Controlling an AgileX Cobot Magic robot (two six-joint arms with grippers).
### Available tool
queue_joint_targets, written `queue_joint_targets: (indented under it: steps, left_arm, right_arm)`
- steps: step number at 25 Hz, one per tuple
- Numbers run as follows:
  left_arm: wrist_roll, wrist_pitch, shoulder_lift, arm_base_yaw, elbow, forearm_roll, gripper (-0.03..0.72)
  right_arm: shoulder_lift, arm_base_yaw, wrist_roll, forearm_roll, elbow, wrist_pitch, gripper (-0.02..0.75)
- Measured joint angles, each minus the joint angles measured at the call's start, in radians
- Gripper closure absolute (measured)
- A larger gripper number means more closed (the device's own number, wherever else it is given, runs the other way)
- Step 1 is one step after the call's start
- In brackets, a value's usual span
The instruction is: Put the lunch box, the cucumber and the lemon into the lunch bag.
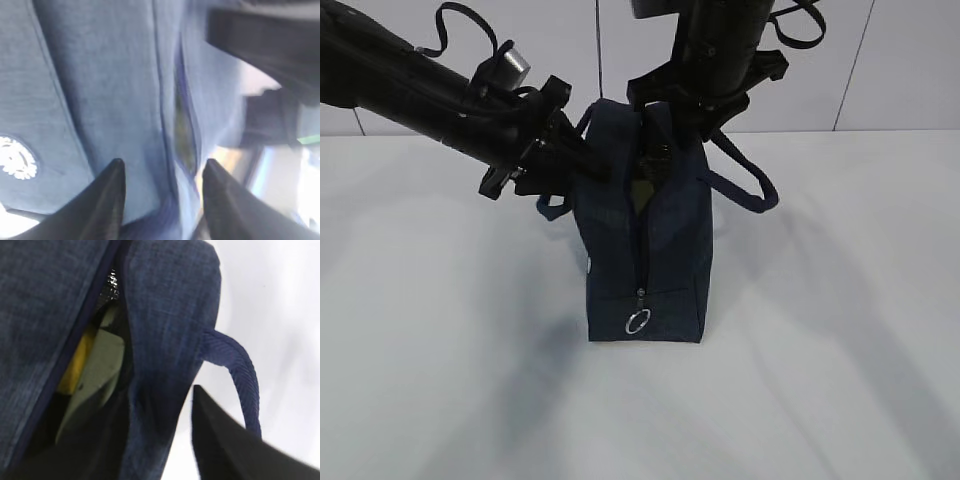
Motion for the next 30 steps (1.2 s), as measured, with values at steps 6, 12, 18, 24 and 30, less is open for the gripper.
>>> queue_joint_targets:
  steps: [6, 12, 18, 24, 30]
  left_arm:
    - [0.079, 0.079, 0.000, 0.000, 0.000, -0.031, 0.324]
    - [0.106, 0.149, 0.000, 0.021, 0.000, -0.068, 0.317]
    - [0.110, 0.160, 0.000, 0.072, -0.010, -0.070, 0.316]
    - [0.108, 0.162, 0.000, 0.082, -0.110, -0.072, 0.315]
    - [0.065, 0.167, -0.007, 0.082, -0.216, -0.008, 0.316]
  right_arm:
    - [-0.007, -0.010, 0.000, 0.002, 0.000, -0.002, 0.247]
    - [-0.080, -0.014, 0.000, 0.005, 0.000, -0.002, 0.212]
    - [-0.138, -0.014, 0.000, 0.005, 0.000, -0.002, 0.211]
    - [-0.163, -0.014, 0.000, 0.005, 0.000, -0.002, 0.211]
    - [-0.185, -0.014, 0.000, 0.005, 0.000, -0.001, 0.211]
